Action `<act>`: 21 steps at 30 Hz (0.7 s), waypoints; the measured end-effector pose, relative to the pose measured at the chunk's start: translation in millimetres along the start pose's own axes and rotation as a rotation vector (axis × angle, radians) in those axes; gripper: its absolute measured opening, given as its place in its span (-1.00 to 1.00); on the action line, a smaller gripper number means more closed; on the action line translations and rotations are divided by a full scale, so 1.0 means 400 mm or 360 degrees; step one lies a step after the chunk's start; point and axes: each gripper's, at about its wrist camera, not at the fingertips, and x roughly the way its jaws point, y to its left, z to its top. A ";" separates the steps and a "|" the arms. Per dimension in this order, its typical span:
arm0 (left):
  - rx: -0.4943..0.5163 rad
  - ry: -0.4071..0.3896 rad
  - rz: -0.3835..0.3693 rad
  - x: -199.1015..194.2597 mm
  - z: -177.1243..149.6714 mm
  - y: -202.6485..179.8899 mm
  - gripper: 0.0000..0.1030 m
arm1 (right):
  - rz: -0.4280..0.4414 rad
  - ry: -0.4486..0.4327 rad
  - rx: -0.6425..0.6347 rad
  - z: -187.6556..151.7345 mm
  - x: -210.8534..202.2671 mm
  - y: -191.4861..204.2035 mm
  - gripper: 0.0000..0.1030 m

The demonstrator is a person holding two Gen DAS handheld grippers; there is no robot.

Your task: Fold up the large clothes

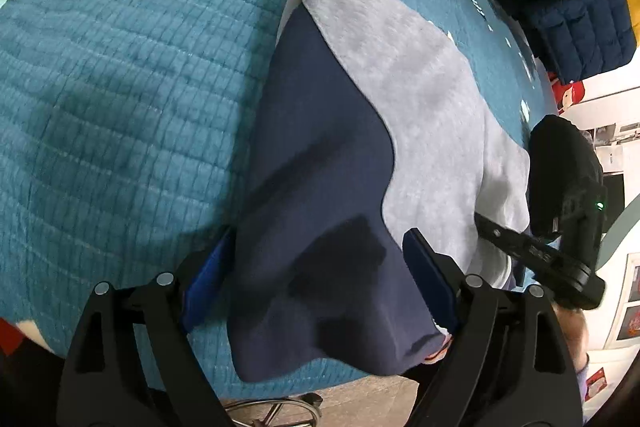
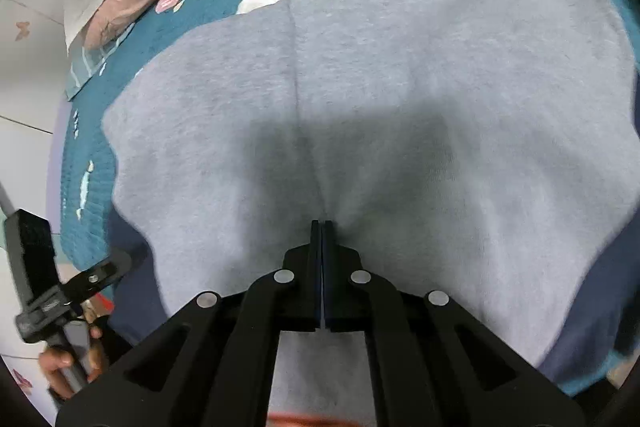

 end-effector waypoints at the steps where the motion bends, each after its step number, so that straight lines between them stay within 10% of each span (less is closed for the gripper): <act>1: -0.0004 -0.0003 -0.0002 -0.003 -0.008 0.002 0.66 | 0.0000 0.0012 -0.0009 -0.013 -0.002 0.008 -1.00; 21: -0.0047 -0.0003 0.0004 -0.003 -0.057 -0.017 0.71 | 0.0051 0.0045 0.0045 -0.155 0.055 -0.031 -1.00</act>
